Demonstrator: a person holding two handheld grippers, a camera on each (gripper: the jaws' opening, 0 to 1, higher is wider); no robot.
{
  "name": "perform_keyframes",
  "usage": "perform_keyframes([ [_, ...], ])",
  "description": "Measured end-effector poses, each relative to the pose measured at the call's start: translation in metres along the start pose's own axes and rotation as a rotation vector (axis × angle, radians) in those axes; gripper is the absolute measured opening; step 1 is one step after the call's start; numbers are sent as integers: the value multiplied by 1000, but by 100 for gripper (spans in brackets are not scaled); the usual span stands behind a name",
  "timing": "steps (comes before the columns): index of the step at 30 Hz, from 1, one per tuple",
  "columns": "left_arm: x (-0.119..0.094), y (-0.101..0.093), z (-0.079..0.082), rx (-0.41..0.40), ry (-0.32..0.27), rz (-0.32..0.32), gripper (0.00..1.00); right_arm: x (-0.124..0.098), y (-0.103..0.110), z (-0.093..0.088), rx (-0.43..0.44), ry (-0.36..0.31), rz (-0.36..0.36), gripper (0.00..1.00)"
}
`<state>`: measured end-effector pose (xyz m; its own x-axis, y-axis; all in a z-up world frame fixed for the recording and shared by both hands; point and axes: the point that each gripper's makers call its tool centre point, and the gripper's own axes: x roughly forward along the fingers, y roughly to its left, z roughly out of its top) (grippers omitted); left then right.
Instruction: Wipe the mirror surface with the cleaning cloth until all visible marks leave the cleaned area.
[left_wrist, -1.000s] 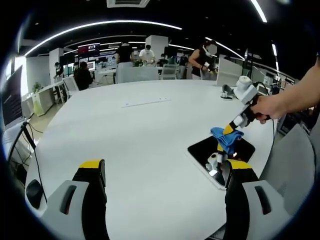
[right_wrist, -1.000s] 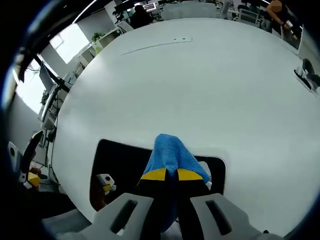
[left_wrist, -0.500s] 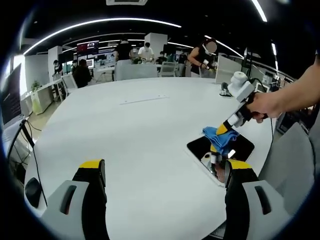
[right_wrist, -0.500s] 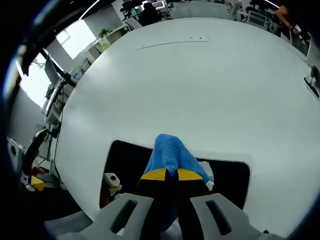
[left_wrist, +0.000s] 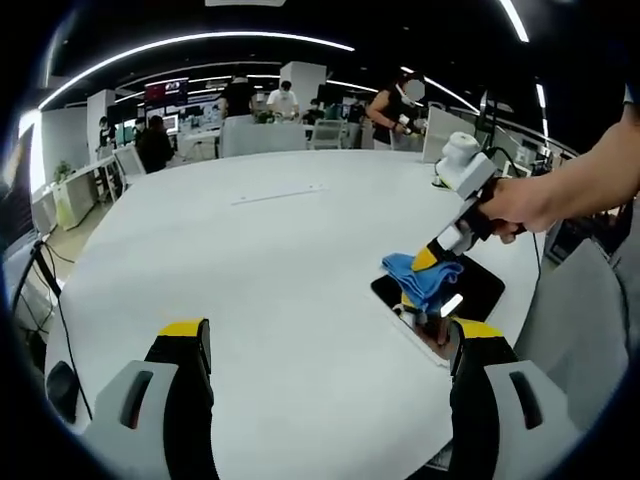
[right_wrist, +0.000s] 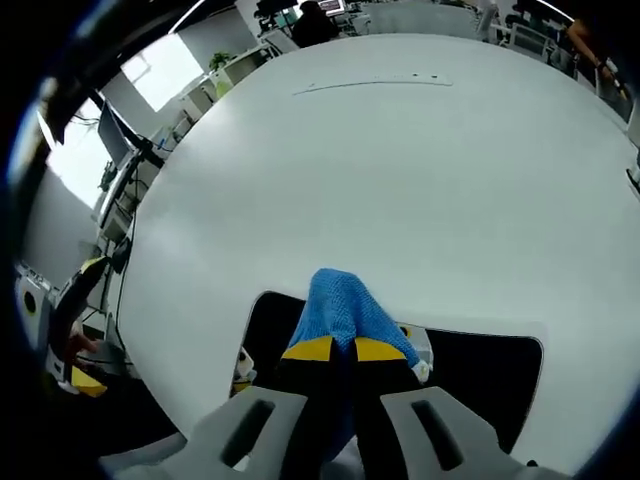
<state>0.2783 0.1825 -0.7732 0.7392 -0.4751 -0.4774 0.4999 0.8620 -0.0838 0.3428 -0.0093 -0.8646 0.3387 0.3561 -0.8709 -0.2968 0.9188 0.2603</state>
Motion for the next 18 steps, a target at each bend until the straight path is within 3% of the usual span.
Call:
perform_keyframes([
  [12, 8, -6, -1, 3, 13, -32, 99, 8, 20, 5, -14, 4, 34, 0],
  [18, 9, -9, -1, 3, 21, -35, 99, 12, 30, 7, -83, 2, 42, 0],
])
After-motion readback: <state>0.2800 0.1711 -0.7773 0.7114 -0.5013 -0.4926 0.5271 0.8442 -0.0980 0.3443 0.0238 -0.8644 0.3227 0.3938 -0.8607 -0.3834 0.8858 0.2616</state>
